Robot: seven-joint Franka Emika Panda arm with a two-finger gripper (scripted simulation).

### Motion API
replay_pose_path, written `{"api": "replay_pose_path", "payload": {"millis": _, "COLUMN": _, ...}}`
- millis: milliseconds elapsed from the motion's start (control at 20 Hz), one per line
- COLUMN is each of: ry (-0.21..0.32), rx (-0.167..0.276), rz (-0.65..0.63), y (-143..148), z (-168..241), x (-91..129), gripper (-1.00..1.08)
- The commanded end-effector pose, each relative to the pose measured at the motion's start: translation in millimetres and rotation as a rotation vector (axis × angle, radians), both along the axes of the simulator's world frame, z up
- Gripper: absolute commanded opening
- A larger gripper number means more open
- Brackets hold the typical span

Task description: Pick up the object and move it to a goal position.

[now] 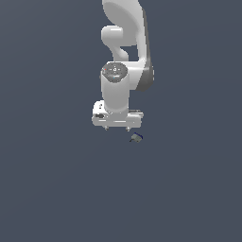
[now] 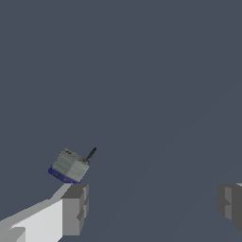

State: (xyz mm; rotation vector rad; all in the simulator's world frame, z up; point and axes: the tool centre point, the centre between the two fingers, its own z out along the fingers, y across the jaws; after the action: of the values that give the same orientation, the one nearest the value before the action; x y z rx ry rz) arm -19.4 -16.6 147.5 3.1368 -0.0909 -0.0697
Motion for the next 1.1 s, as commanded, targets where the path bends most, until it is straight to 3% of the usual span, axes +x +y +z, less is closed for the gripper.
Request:
{"api": "replay_pose_path", "payload": {"millis": 0, "ry": 0.000, "rx": 0.000, "rz": 0.000, "y": 0, "z": 0, "x": 0, "gripper": 1.00}}
{"api": "replay_pose_path", "payload": {"millis": 500, "ry": 0.002, "rx": -0.023, "rz": -0.015, "y": -31, "z": 1, "x": 5, "gripper": 1.00}}
{"api": "replay_pose_path", "payload": {"millis": 1050, "ry": -0.004, "rx": -0.021, "rz": -0.073, "y": -15, "z": -8, "x": 4, "gripper": 1.00}}
